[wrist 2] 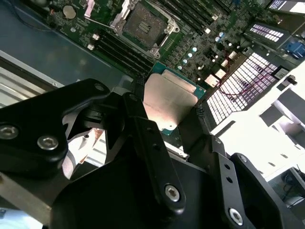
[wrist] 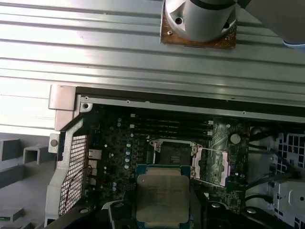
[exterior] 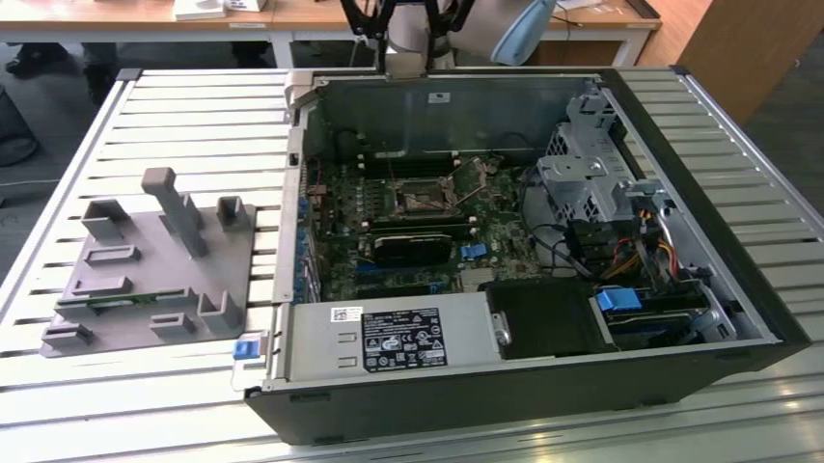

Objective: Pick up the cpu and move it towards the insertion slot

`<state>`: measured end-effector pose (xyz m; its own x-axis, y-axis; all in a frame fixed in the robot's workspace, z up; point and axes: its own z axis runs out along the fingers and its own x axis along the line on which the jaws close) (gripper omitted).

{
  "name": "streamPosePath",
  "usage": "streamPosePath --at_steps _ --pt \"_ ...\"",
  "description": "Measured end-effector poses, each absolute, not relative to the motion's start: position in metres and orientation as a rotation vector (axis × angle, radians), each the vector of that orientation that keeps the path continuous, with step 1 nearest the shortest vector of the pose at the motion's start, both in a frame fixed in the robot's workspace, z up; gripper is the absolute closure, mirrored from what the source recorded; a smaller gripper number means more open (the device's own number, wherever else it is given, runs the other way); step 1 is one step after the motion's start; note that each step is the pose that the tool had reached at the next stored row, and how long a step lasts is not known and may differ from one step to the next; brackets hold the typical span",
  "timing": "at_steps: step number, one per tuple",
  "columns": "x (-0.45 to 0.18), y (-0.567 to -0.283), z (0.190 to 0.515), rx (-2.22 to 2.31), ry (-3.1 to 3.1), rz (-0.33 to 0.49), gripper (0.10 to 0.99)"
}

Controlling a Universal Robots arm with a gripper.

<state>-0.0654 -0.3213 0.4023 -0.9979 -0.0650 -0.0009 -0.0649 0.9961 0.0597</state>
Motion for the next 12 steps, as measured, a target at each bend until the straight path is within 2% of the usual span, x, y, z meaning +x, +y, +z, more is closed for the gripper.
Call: streamPosePath --at_steps 12 --pt "-0.043 -0.319 0.402 0.102 -3.137 -0.094 0.549"
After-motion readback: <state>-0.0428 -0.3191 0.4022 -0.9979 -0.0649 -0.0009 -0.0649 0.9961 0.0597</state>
